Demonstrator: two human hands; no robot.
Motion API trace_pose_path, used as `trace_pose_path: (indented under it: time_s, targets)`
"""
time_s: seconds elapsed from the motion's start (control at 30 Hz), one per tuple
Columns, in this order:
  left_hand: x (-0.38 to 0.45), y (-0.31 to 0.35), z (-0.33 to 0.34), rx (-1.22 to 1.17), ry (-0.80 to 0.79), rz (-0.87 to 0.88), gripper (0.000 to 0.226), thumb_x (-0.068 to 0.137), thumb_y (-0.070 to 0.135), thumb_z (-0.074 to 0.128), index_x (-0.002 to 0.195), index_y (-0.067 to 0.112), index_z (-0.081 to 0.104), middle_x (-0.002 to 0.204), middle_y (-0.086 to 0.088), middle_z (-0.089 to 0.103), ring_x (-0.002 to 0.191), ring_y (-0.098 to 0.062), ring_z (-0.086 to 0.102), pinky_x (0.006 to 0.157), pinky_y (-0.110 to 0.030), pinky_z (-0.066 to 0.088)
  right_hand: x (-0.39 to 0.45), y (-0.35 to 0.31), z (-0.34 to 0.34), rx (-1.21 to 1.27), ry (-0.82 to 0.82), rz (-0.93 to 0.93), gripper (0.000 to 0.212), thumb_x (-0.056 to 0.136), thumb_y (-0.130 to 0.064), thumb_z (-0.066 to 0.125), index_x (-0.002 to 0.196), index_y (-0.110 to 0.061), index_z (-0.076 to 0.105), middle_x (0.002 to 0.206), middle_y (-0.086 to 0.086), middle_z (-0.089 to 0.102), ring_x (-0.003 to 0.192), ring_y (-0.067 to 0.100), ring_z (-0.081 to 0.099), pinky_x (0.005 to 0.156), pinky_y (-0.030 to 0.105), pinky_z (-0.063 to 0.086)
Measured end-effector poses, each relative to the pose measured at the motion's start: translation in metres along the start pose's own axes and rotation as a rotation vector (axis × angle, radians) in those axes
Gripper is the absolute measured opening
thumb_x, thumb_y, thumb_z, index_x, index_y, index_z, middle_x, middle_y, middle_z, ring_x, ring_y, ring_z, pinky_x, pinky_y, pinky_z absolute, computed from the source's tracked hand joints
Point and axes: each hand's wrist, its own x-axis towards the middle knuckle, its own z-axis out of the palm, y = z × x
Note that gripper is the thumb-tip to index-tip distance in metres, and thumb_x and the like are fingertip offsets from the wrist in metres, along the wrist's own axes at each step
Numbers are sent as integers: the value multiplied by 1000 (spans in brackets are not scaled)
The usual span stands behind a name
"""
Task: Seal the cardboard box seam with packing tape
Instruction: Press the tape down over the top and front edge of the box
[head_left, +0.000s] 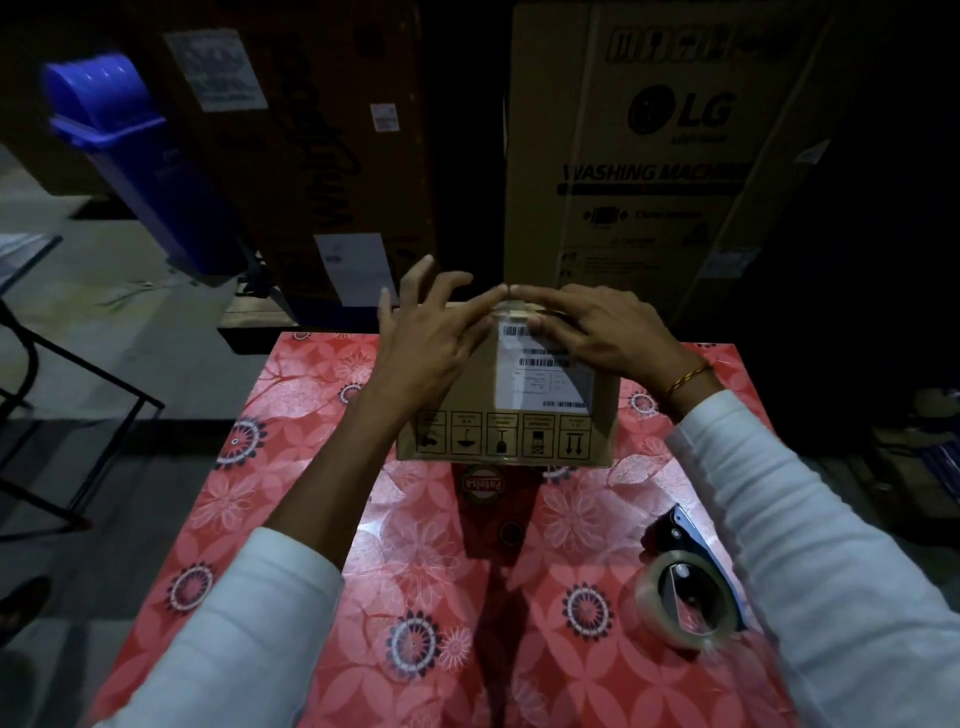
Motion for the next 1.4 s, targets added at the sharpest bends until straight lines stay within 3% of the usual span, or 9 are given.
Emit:
trace_pose_path:
  time_s: [0.13,0.3,0.53,0.67,0.83,1.03,1.2,1.3,1.4]
  targets:
    - [4,-8,-5,18,-111,41,46,101,59,25,143,49,39,140,4,51,128,-23,39,91,-44,28,8,1,-9,64,-165,14,49,102,-62,32,149,-51,39,134,1,53,118,26,53,87,43,46]
    - [20,-23,-24,-50,-378,44,60,90,75,26,143,50,40,136,-4,53,120,-27,48,92,-54,45,9,4,-9,86,-310,5,56,98,-70,28,151,-53,33,142,2,45,119,26,42,100,55,43]
    - [22,-30,-30,-251,-661,8,72,81,76,45,146,46,39,156,-1,37,139,-29,37,105,-46,36,-3,2,3,145,-360,17,77,84,-85,31,153,-51,32,161,-2,35,141,34,31,113,59,33]
    - [3,-31,5,-117,-583,85,84,77,76,51,151,41,34,160,-6,31,143,-31,29,112,-49,30,-25,2,37,34,-239,-51,69,94,-72,28,156,-43,30,163,2,34,142,35,30,112,50,35]
    - [-38,-39,63,-68,-445,51,82,82,60,67,151,28,37,162,-11,25,148,-33,22,116,-53,30,-57,10,96,-36,-180,-12,64,100,-62,37,158,-37,30,167,4,26,150,37,20,106,53,45]
    - [-71,-41,90,-171,-294,10,73,87,37,73,149,15,42,163,-15,25,151,-34,18,118,-49,27,-75,18,134,25,-72,-18,76,98,-70,10,153,-30,42,162,7,38,150,41,29,108,55,47]
    - [-71,-32,82,18,-354,-18,71,89,33,70,150,18,38,163,-9,27,150,-35,19,113,-52,34,-75,22,140,153,-17,5,71,96,-70,30,151,-30,46,165,0,35,155,32,22,108,47,44]
    - [-73,-9,71,253,-219,-29,46,87,30,67,130,16,58,142,-7,54,135,-34,40,97,-46,41,-73,25,140,303,50,41,55,96,-53,49,140,-22,61,157,3,48,151,31,32,115,45,36]
    - [-80,16,77,108,36,27,19,88,23,65,103,13,72,108,-5,68,105,-30,52,79,-42,44,-79,31,132,465,238,104,32,96,-33,59,115,-12,74,127,8,70,125,29,60,105,42,47]
